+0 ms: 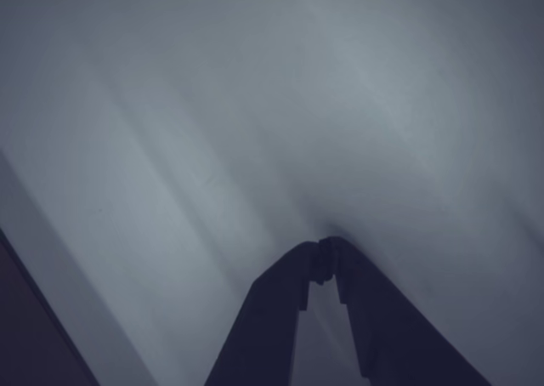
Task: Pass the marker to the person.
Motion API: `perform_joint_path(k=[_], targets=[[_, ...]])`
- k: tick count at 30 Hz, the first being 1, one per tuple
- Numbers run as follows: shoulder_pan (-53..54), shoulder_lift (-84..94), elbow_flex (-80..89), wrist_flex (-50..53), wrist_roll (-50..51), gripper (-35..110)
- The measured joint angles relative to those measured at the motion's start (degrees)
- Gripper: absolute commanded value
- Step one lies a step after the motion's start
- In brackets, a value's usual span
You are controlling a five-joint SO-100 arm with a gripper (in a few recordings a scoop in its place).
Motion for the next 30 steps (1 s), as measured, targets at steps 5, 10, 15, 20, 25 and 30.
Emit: perform_joint_path(k=[5, 10, 15, 20, 25, 30], targets=[[0.0, 0.0, 0.0, 0.0, 0.1, -5], [0.0, 0.0, 0.0, 0.0, 0.1, -5], [0.0, 0.0, 0.0, 0.0, 0.1, -5], [0.0, 0.0, 0.0, 0.0, 0.4, -5], [-0.1, 0.0, 0.0, -0.1, 2.2, -5], [0.4, 0.0, 0.0, -1.1, 2.9, -5]])
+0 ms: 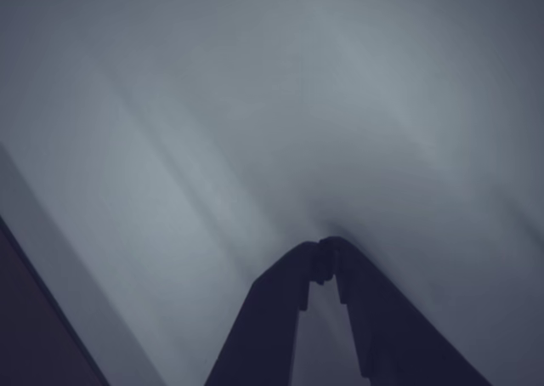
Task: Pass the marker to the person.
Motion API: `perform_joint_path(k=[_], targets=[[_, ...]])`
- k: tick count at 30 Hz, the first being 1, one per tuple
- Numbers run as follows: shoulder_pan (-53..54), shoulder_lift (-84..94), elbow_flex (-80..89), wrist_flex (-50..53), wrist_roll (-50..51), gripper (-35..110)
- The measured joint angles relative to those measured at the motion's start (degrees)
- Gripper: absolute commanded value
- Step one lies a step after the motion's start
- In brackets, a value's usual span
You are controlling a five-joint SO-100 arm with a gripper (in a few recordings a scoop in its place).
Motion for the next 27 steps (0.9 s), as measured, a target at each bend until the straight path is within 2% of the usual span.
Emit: perform_joint_path(k=[6, 11, 18, 27], targets=[[-1.6, -0.9, -2.1, 0.3, 4.9, -5], [-8.1, -7.1, -11.5, -3.9, 15.8, -5], [-16.3, -23.3, -32.9, -13.0, 32.5, -5], [-22.5, -39.4, -55.6, -22.8, 40.1, -5]])
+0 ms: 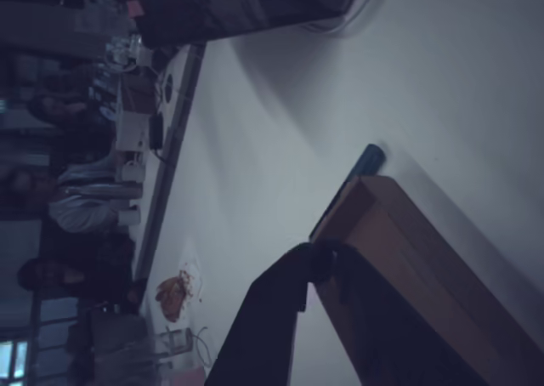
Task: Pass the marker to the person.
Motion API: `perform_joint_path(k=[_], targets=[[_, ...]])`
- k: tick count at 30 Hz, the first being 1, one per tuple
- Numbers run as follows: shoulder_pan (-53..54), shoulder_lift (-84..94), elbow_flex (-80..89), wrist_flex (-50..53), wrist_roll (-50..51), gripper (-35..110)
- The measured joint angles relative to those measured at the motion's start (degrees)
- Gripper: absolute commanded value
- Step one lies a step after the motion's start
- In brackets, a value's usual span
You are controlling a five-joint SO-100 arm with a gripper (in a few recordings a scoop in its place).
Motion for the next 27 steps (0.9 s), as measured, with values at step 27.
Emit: perform_joint_path(k=[27], targets=[[-21.4, -36.0, -30.5, -3.7, -10.3, -5]])
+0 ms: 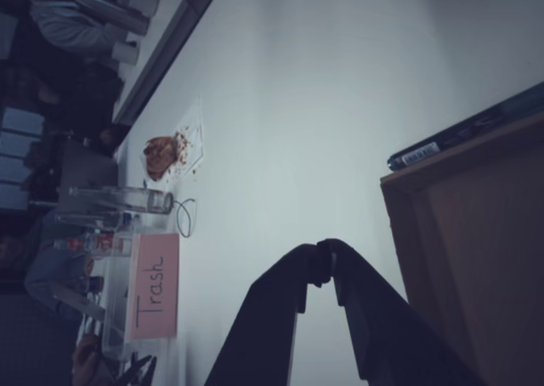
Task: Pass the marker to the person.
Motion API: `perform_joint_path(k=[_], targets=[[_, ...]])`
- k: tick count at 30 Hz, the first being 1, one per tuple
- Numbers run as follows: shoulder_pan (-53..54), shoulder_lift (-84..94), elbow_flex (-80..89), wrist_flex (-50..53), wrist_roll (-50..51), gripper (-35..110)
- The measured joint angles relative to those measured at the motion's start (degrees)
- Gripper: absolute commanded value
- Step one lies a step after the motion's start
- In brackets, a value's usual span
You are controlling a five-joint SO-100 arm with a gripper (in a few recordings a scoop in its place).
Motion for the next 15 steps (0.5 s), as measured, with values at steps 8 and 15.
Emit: perform_joint_path(k=[8, 15], targets=[[7.6, -17.2, -22.1, -0.2, 1.5, -5], [13.7, -30.4, -37.2, -4.4, 3.3, -5]])
